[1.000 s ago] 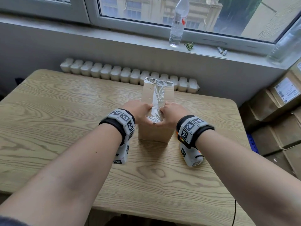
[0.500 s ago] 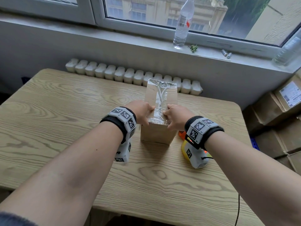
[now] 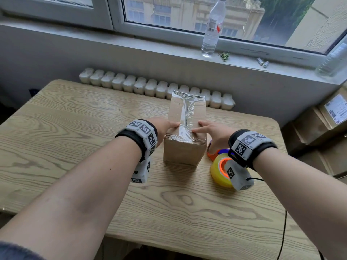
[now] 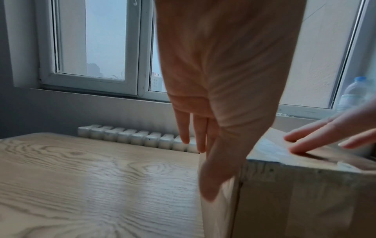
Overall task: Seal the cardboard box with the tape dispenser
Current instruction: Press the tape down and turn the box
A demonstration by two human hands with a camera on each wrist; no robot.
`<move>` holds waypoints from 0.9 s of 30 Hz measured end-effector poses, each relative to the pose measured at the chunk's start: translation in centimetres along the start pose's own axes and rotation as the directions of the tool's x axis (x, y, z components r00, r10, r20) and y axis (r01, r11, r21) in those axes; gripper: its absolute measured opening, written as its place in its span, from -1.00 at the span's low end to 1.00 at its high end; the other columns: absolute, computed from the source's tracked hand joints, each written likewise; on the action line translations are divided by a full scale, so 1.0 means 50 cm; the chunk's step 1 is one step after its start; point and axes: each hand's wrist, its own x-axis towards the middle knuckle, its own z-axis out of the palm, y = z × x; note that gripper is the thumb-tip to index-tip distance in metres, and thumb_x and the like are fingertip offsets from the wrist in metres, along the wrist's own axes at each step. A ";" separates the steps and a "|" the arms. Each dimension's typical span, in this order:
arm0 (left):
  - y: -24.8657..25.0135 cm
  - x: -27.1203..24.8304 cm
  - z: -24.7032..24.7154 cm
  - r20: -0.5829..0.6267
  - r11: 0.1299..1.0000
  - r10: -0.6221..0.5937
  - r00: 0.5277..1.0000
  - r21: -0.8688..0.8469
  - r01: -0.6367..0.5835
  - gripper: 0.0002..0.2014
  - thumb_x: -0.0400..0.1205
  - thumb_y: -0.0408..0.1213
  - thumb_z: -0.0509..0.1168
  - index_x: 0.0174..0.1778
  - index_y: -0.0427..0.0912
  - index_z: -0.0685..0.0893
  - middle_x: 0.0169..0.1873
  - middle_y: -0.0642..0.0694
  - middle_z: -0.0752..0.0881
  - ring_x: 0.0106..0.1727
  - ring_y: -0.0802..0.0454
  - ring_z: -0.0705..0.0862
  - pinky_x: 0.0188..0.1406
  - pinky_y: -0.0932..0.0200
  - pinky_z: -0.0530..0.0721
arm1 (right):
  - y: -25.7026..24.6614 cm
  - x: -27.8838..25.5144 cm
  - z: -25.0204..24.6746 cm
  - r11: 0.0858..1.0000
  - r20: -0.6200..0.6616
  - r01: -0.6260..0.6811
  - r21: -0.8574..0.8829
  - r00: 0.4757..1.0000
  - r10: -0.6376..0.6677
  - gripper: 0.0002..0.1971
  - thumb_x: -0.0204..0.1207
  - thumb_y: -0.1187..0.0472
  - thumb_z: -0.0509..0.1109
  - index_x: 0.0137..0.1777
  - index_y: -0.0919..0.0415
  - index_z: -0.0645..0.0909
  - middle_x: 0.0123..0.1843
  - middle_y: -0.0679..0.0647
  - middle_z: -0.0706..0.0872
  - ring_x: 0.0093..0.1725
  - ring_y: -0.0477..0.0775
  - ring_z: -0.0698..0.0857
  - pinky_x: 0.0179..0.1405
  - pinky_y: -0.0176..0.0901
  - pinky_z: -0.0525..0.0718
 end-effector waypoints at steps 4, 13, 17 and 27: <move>0.000 0.005 0.011 -0.112 0.998 0.045 0.993 0.047 -0.040 -0.01 0.44 -0.36 0.51 0.67 0.13 0.05 0.45 -0.13 0.54 0.39 -0.13 0.54 0.30 -0.01 0.60 | 0.005 -0.001 0.019 1.000 -0.087 -0.004 -0.016 0.996 0.003 -0.06 0.29 0.34 0.52 0.58 -0.32 0.22 0.72 -0.13 0.05 0.60 0.06 0.32 0.13 -0.15 0.56; -0.002 0.008 0.025 -0.222 0.998 0.053 0.974 0.037 -0.046 -0.04 0.38 -0.15 0.55 0.65 0.10 0.16 0.34 -0.08 0.64 0.33 -0.10 0.58 0.19 0.02 0.62 | -0.013 0.008 0.043 0.998 -0.211 -0.017 0.063 0.977 0.030 -0.25 0.29 0.23 0.55 0.49 -0.13 0.43 0.68 -0.03 0.21 0.53 0.14 0.41 0.43 0.01 0.49; 0.002 0.010 0.026 -0.249 0.999 0.041 0.968 0.020 -0.037 -0.09 0.39 -0.11 0.52 0.64 0.10 0.22 0.31 -0.06 0.66 0.30 -0.08 0.60 0.04 0.10 0.59 | -0.016 0.011 0.035 0.998 -0.226 -0.004 0.068 0.974 0.020 -0.31 0.27 0.19 0.59 0.44 -0.07 0.50 0.55 -0.02 0.39 0.41 0.12 0.51 0.33 -0.03 0.56; 0.005 0.009 0.012 -0.203 0.995 0.015 0.979 -0.096 -0.035 -0.12 0.38 0.00 0.52 0.62 0.07 0.28 0.28 -0.06 0.68 0.26 -0.07 0.63 0.14 0.05 0.66 | -0.001 0.006 0.014 0.990 -0.155 0.036 0.135 0.988 -0.015 -0.38 0.40 -0.12 0.50 0.47 -0.06 0.51 0.54 -0.02 0.39 0.45 0.04 0.46 0.37 -0.05 0.47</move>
